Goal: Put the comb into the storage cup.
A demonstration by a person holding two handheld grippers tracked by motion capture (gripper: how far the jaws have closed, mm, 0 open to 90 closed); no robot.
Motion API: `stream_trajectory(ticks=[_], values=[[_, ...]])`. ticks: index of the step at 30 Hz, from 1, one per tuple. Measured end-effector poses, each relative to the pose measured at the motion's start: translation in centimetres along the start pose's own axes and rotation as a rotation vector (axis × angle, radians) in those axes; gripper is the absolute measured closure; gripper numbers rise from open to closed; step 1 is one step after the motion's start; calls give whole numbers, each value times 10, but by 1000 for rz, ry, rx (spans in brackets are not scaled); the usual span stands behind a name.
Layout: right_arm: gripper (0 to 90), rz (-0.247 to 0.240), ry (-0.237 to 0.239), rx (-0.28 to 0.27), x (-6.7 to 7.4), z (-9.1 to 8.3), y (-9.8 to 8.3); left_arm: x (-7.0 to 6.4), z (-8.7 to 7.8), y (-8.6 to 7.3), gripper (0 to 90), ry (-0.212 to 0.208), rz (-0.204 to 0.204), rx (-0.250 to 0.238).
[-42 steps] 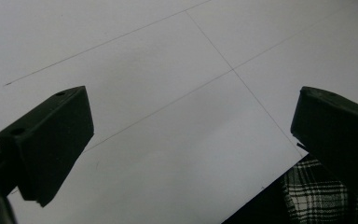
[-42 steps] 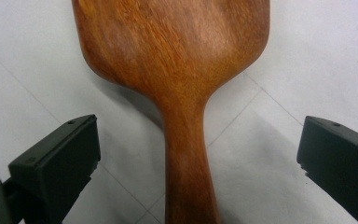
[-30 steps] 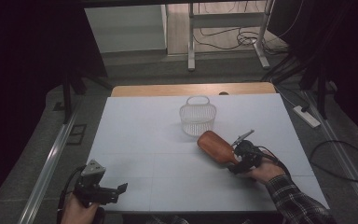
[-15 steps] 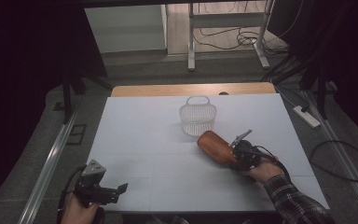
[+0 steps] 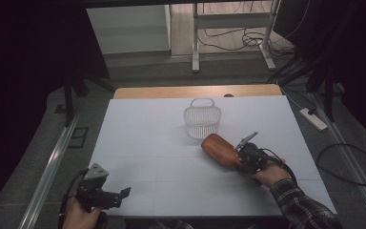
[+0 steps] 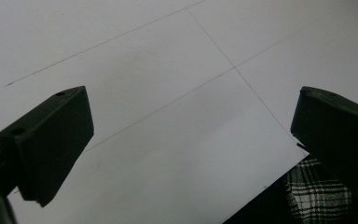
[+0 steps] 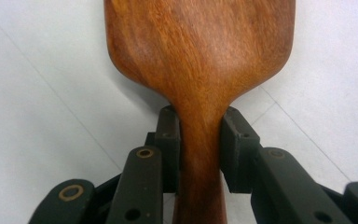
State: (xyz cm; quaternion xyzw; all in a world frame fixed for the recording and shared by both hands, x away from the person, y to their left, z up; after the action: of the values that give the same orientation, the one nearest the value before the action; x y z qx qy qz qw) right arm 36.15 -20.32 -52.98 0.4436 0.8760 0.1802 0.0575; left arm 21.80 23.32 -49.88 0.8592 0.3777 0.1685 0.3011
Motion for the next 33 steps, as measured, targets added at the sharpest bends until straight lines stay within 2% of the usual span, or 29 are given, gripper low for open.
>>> stream_trajectory(ticks=[4, 11, 19, 33], values=[[713, 7, 20, -16, -1, -2, 0, 0, 0, 0, 0, 1, -2, -1], [715, 7, 27, -39, -1, -5, -1, 0, 0, 0, 0, -1, -11, -8], [715, 18, 43, -53, 0, -8, -4, 1, -1, 0, 0, -23, -12, -20], [715, 3, 73, -109, 6, -19, -6, -2, 1, 2, 0, -83, 37, -15]])
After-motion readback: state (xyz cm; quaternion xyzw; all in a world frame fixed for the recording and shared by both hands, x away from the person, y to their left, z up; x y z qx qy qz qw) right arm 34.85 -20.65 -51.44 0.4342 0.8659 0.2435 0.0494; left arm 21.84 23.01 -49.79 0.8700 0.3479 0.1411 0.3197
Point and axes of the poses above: each handheld gripper's, and its own axes: z roughly forward along the jaws, y roughly out of its top, x roughly to its left, the point moved 4 cm from there along z, roughly forward along the jaws, and after that the axes turned 15 degrees about z, right-handed, at the moved point
